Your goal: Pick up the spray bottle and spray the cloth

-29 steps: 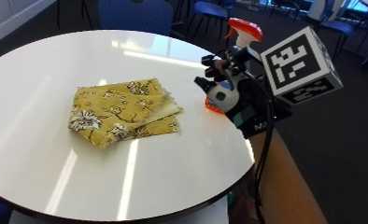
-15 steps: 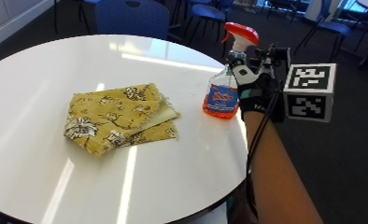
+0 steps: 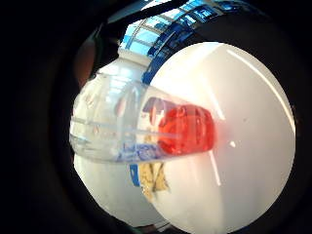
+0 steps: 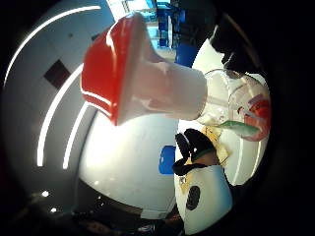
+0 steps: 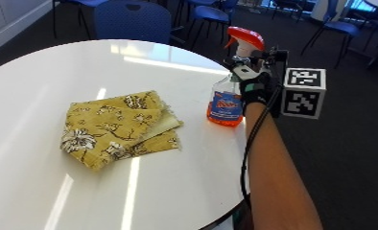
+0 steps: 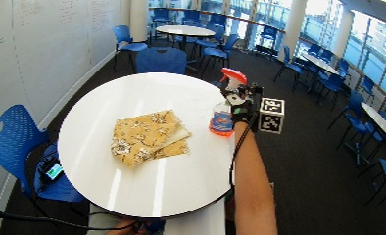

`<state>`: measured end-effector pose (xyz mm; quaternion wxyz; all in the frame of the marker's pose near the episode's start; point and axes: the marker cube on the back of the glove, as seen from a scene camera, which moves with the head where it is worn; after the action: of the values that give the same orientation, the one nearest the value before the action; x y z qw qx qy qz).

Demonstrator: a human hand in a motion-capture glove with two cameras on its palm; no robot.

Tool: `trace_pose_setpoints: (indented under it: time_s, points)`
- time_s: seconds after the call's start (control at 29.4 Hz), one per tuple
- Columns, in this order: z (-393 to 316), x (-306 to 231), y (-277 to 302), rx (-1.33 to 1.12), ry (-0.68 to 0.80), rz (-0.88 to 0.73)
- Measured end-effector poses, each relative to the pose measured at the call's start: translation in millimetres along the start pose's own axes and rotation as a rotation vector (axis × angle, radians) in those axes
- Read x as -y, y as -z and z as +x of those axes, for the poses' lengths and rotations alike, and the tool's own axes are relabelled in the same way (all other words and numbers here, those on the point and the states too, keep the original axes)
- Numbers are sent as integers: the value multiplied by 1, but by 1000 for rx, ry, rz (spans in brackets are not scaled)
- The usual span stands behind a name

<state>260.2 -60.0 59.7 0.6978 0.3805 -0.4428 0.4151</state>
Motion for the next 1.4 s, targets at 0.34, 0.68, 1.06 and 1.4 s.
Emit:
trace_pose_setpoints:
  time_s: [0.34, 0.68, 1.06, 1.4]
  points:
    - [3, 7, -7, 28, 16, 24]
    - [-18, 16, -2, -125, -110, -192]
    - [-31, 21, -7, -141, -20, -249]
    - [-36, 28, -2, -141, 83, -85]
